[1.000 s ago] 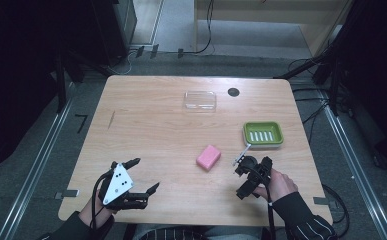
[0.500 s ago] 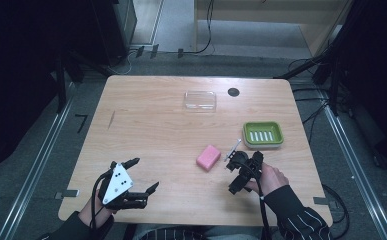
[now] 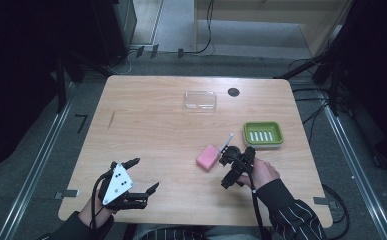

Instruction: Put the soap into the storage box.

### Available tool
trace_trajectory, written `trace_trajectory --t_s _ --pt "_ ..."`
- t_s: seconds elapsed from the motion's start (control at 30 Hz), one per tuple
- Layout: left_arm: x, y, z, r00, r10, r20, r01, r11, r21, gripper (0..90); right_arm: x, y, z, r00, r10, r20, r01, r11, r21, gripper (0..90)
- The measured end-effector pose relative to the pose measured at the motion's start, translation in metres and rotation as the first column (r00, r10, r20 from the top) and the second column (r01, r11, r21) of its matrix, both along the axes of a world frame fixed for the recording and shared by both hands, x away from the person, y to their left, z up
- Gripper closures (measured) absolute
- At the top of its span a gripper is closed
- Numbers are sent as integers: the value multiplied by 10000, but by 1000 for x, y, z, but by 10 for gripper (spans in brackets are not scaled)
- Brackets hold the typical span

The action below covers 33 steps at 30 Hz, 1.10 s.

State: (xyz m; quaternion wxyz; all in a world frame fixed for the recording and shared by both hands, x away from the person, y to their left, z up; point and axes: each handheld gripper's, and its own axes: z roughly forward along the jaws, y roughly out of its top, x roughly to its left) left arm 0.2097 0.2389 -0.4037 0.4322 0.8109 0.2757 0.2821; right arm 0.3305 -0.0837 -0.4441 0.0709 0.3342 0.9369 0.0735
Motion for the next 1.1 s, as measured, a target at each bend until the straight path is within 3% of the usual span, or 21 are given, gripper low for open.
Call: trace_trajectory --t_s 1.1 --pt "-1 2 0 10000 79 16 -79 10000 -12 140 41 42 4 9997 114 -224 -105 9992 394 0"
